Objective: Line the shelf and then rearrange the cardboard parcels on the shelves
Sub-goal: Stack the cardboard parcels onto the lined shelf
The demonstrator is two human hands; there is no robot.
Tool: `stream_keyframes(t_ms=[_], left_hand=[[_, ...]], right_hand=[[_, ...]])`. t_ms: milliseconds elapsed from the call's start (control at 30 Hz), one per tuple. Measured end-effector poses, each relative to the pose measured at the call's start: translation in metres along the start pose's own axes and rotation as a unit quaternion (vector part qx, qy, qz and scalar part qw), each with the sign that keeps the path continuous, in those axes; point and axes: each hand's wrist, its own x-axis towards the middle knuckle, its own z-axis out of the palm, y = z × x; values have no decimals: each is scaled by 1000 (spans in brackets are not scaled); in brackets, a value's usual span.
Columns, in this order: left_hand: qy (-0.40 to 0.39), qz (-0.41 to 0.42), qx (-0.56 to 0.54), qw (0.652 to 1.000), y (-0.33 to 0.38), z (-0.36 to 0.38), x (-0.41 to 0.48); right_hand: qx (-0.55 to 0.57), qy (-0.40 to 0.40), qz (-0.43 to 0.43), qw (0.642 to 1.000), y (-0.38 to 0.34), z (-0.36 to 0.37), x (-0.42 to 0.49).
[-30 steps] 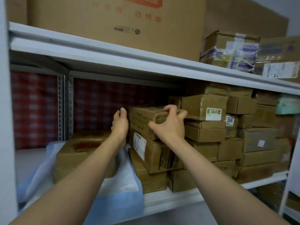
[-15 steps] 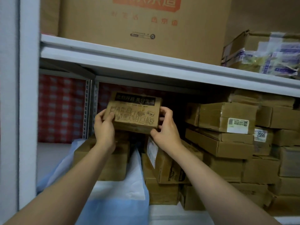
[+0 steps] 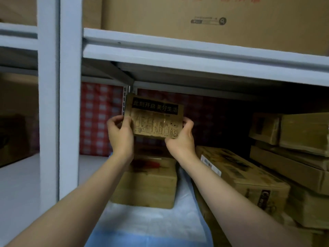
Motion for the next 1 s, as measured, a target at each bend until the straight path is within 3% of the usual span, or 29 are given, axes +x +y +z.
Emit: stream_keyframes(t_ms=[200, 567, 833, 1000], left_hand=[[0, -9, 27, 1000, -9, -2, 15], [-60, -100, 27, 993, -11, 22, 58], [-75, -193, 240, 949, -72, 17, 62], [-37, -159, 373, 914, -76, 23, 56]], right_hand=[[39, -8, 2, 999, -1, 6, 0], [180, 77, 175, 965, 3, 26, 49], [85, -10, 238, 968, 44, 56, 58], [16, 36, 248, 968, 53, 68, 57]])
